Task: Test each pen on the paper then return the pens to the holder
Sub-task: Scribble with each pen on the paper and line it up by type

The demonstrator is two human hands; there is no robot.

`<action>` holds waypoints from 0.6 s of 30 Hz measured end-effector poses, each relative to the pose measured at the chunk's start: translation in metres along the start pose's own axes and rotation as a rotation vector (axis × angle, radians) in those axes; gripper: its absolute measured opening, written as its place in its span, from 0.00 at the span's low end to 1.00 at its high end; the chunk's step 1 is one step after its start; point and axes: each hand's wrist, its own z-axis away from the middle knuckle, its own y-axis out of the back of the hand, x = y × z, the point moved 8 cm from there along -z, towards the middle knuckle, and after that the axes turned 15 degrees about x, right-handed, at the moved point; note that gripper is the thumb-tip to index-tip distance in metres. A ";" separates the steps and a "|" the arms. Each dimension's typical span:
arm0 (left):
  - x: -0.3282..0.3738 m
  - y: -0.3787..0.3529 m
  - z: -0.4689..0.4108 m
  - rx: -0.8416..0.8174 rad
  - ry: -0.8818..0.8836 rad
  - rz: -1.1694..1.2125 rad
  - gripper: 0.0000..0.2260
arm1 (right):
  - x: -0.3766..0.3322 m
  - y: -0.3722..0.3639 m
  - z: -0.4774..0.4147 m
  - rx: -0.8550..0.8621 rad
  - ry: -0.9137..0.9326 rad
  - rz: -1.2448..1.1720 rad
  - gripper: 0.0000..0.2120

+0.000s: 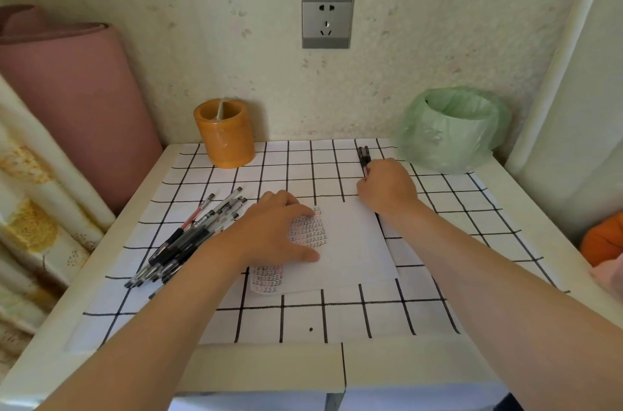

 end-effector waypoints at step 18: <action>-0.074 0.087 0.055 0.381 0.191 -0.081 0.07 | -0.181 0.015 0.110 -0.274 0.635 -0.236 0.09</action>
